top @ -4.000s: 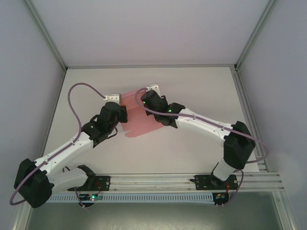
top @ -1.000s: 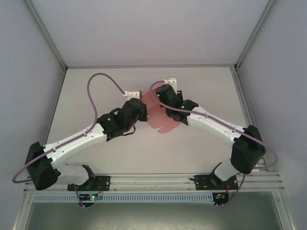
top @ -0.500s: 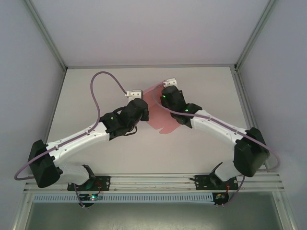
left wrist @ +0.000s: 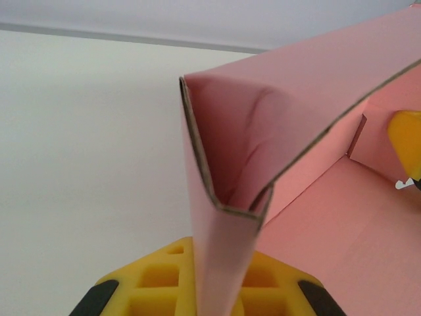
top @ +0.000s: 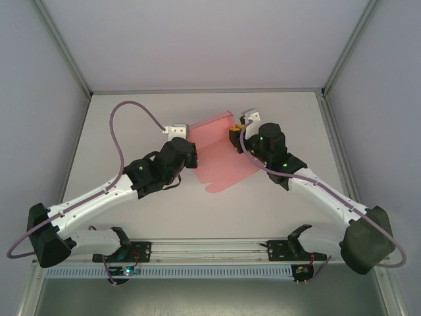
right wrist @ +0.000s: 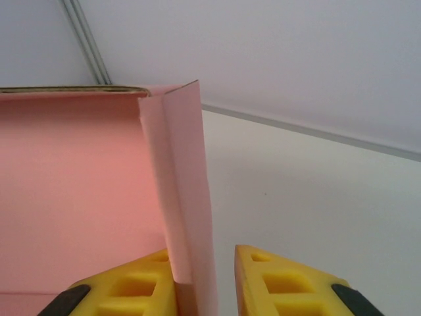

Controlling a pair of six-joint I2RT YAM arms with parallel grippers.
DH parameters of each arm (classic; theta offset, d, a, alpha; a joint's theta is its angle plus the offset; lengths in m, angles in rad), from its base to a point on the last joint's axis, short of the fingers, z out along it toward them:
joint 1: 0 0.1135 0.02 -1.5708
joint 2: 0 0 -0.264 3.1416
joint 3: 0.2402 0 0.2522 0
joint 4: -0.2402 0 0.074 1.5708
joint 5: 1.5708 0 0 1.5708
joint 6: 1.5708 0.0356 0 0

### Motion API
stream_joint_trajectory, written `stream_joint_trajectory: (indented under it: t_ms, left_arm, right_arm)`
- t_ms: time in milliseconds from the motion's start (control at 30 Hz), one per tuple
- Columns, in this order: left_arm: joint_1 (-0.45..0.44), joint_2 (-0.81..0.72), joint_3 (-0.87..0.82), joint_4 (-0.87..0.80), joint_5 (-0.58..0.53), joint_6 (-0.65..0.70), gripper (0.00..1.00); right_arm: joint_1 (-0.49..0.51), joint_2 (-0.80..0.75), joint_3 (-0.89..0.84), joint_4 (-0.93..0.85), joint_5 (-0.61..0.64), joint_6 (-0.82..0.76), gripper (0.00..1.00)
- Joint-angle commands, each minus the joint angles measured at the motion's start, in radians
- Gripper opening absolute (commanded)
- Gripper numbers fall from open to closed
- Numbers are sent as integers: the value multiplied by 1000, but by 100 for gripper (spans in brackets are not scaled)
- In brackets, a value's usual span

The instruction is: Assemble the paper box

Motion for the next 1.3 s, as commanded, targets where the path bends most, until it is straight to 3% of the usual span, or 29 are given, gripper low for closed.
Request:
stream_joint_trajectory:
  t_ms: [0, 167, 267, 367, 467, 667, 867, 933, 967, 1000, 1067, 1167, 1267]
  left_arm:
    - [-13, -25, -20, 12, 4, 32, 0]
    - [-13, -23, -26, 27, 51, 44, 0]
    - [-13, -13, -12, 7, 30, 40, 0]
    - [-15, -11, -8, 7, 44, 43, 0]
    - [-15, -10, -1, 13, 59, 41, 0]
    - [-20, -5, 31, -16, 59, 21, 0]
    - [-36, 29, 62, -5, 49, 10, 0]
    - [-38, 40, 64, 24, 75, 14, 0]
    - [-38, 44, 66, 39, 90, 17, 0]
    - [-38, 45, 64, 53, 100, 15, 0]
    - [-38, 47, 63, 64, 106, 23, 0]
    - [-35, 47, 63, 51, 57, 49, 0]
    - [-26, 45, 45, 36, 1, 75, 0]
  right_arm:
    - [-26, -23, -13, 13, 21, 8, 26]
    - [-28, -15, 10, 8, 74, 19, 27]
    - [-18, -7, 22, -5, 140, 21, 20]
    - [29, 25, 50, -57, 344, -21, 15]
    - [98, 88, 91, -94, 651, -52, 7]
    - [113, 235, 236, -340, 1099, 104, 0]
    - [110, 301, 291, -429, 1204, 174, 2]
    - [115, 298, 265, -350, 1166, 138, 5]
    - [116, 284, 225, -253, 1089, 99, 10]
    - [112, 263, 180, -165, 969, 65, 12]
    - [88, 211, 78, 29, 605, 22, 17]
    - [44, 140, -55, 277, 198, 77, 30]
    - [10, 72, -109, 347, 59, 123, 34]
